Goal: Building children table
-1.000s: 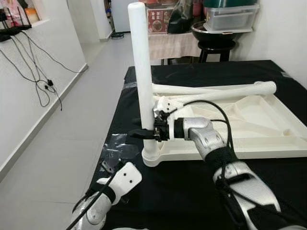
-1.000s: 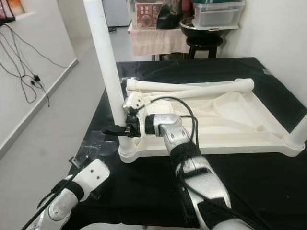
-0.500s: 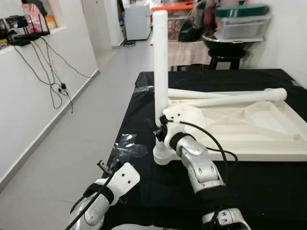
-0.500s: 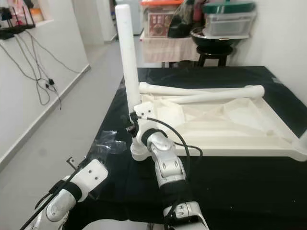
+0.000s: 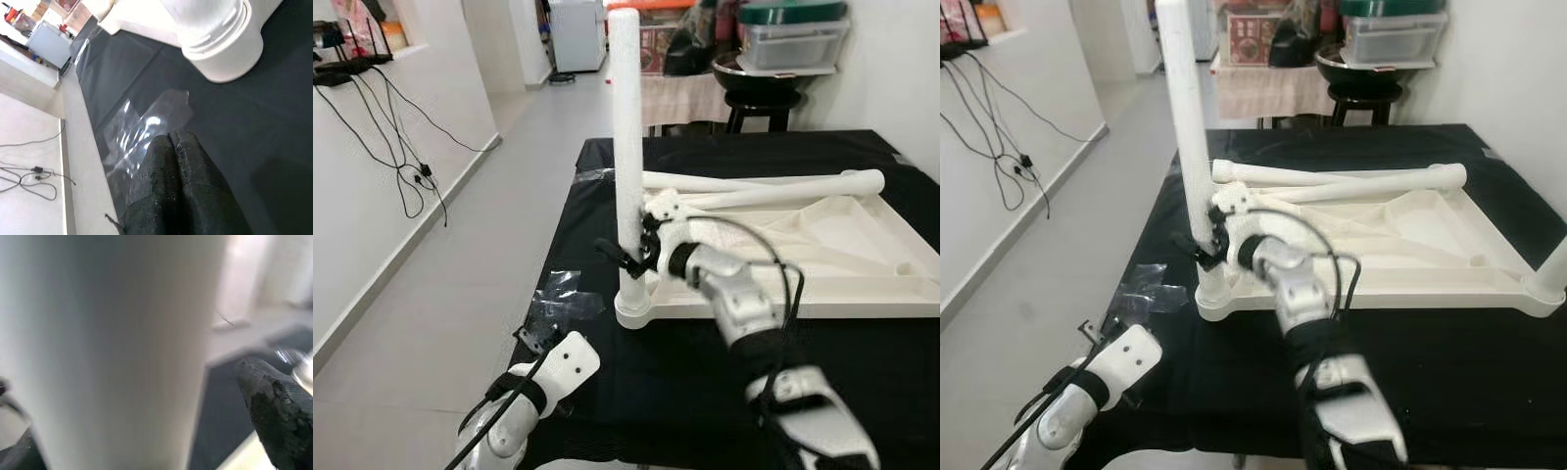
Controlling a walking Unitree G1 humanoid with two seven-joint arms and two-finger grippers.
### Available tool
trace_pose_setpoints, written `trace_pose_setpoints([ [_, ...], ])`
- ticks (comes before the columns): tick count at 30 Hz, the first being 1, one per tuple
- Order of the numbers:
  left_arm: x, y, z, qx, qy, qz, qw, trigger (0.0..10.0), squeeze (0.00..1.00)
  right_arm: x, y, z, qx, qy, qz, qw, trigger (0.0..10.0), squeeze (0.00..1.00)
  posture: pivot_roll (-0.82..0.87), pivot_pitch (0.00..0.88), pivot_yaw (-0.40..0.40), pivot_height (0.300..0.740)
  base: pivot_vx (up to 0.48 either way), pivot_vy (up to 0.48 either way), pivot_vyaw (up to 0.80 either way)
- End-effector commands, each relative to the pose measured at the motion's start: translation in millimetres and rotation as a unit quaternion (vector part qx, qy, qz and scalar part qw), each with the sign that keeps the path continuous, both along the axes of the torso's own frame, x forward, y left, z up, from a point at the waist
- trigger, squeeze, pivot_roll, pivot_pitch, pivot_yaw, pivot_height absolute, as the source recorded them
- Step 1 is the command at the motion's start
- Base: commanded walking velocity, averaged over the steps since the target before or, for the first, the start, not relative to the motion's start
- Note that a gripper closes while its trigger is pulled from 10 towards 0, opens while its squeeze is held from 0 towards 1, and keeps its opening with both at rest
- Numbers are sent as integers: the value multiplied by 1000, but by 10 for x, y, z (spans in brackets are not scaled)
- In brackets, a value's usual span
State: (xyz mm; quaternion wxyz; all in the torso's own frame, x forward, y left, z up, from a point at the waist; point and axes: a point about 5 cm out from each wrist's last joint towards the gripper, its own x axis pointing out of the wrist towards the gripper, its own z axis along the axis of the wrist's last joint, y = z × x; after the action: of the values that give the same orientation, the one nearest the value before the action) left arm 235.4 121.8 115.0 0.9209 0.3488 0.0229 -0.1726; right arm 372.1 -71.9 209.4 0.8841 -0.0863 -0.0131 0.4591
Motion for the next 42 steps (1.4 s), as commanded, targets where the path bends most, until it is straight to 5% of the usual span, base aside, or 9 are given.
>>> trace_pose_setpoints([
  [1,5,16,-53,2,10,3,1000,10000,0,-27,100,-44,-10,13,77,997,10000,0,-87,0,29,740,0,0,0],
  [11,-1,30,-57,3,10,4,1000,10000,0,-38,204,-137,-21,68,181,981,9059,0,-74,0,28,740,0,0,0],
  [12,-4,29,-56,3,9,4,1000,10000,0,-40,204,-179,-19,80,183,980,0,0,-72,0,28,740,0,0,0],
  [27,-6,-10,-44,2,7,2,1000,10000,0,-32,-50,-353,0,83,129,988,0,0,-86,16,35,740,0,0,0],
  [30,-20,1,-44,2,7,2,1000,10000,0,9,-94,-435,18,69,-28,997,0,0,-97,17,8,740,0,0,0],
  [31,-22,6,-39,1,7,2,1000,10000,0,43,-159,-469,39,54,-177,982,0,0,-94,19,12,740,0,0,0],
  [33,-22,6,-39,1,7,2,1000,10000,0,43,-159,-469,39,54,-177,982,0,0,-94,19,12,740,0,0,0],
  [35,-20,29,-28,1,7,2,1000,10000,0,-220,-144,-694,34,49,-296,953,0,0,-134,33,52,740,0,0,0],
  [42,-18,40,-24,1,7,2,1000,10000,0,-122,-126,-536,31,8,-288,957,0,0,-131,34,41,740,0,0,0],
])
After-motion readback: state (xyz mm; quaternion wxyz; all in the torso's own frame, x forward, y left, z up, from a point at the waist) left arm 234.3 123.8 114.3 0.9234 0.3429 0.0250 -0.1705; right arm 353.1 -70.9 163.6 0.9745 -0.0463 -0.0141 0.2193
